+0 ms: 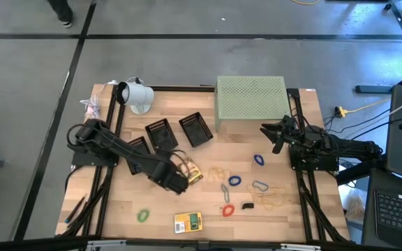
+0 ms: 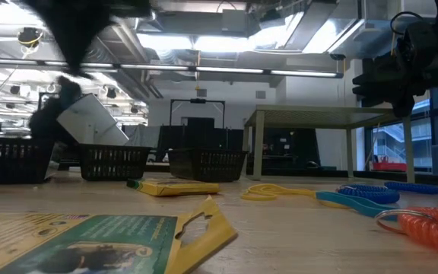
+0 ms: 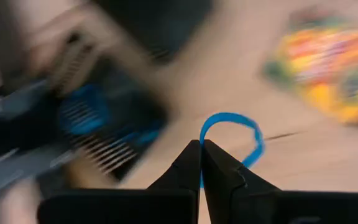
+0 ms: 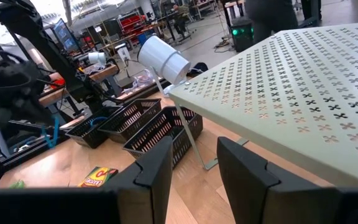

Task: Pick & Place Office Desk Supplies
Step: Put the blue rubber band into the left black basket

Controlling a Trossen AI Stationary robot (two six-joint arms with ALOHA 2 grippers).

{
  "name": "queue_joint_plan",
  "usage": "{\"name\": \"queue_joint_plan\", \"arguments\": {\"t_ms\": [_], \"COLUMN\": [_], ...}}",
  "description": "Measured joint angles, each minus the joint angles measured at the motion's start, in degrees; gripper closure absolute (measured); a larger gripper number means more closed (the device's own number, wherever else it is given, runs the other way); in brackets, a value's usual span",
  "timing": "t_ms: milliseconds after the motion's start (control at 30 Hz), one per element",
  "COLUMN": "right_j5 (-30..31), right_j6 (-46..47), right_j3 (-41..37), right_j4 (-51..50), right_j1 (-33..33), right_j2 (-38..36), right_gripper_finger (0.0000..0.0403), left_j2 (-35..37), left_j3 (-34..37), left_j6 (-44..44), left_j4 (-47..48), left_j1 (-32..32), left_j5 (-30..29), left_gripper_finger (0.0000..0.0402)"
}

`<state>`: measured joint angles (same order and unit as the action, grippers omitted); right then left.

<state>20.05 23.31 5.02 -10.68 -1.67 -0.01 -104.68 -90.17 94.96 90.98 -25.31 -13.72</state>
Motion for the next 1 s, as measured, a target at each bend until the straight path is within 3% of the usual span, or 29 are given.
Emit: {"name": "queue_joint_plan", "arguments": {"t_ms": [367, 667, 1000], "right_j5": [-0.2, -0.1, -0.1], "right_j6": [0.0, 0.0, 0.0], "right_j3": [0.0, 0.0, 0.0], "right_j4": [0.0, 0.0, 0.0], "right_j1": [0.0, 0.0, 0.0], "right_j2": [0.0, 0.0, 0.0], "right_gripper_finger": [0.0272, 0.0272, 0.0272], "left_j2": [3.3, 7.5, 11.4], "left_j3": [10.2, 17.4, 21.4], "left_j6": [3.1, 2.7, 0.4], "left_j4": [-1.0, -1.0, -0.9], "left_j1": [-1.2, 3.4, 6.1], "left_j5": [3.1, 0.6, 2.8], "left_gripper_finger": [0.0399, 0.0399, 0.0382]}}
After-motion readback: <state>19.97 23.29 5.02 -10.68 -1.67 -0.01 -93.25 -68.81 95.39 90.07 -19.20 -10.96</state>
